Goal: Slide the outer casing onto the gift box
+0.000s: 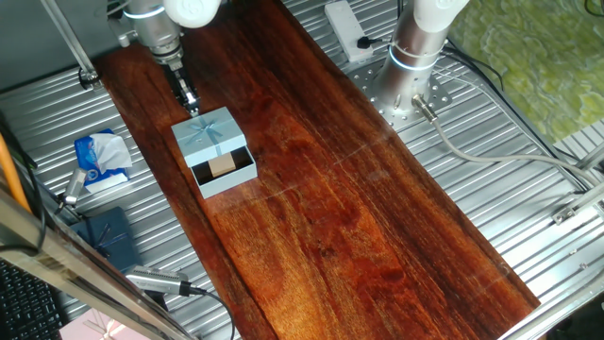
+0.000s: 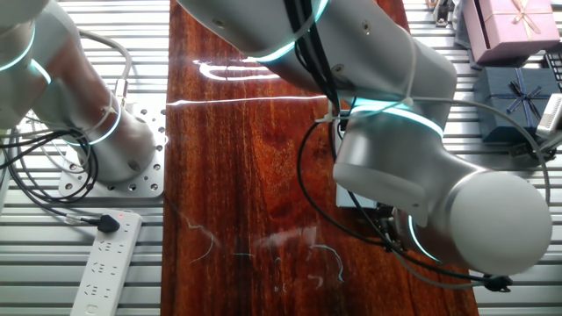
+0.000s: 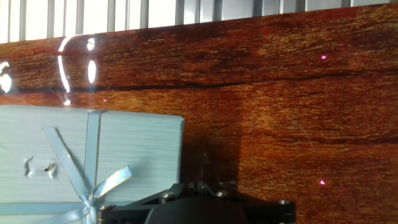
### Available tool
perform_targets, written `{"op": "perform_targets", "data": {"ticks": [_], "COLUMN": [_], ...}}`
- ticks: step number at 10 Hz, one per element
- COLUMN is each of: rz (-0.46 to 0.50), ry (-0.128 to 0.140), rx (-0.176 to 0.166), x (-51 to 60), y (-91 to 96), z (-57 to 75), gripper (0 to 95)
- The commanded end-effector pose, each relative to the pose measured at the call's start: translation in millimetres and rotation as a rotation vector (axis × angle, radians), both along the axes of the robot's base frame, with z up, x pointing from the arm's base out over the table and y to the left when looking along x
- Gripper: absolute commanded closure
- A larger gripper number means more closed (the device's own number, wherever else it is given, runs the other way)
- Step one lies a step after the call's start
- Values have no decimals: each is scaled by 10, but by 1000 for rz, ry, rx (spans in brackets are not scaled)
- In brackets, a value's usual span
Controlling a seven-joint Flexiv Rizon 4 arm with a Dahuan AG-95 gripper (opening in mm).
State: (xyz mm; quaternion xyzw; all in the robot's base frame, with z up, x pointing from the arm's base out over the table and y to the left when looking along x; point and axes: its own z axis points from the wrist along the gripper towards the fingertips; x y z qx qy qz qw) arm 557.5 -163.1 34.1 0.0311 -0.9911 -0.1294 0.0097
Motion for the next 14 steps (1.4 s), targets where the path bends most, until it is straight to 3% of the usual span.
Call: {"op": "perform_targets", "data": {"ticks": [1,14], "rz": [-6,-47], "ry": [2,25], "rx": [3,24], "x": [-4,12], "y": [5,83], "z": [7,68], "gripper": [950,950]}}
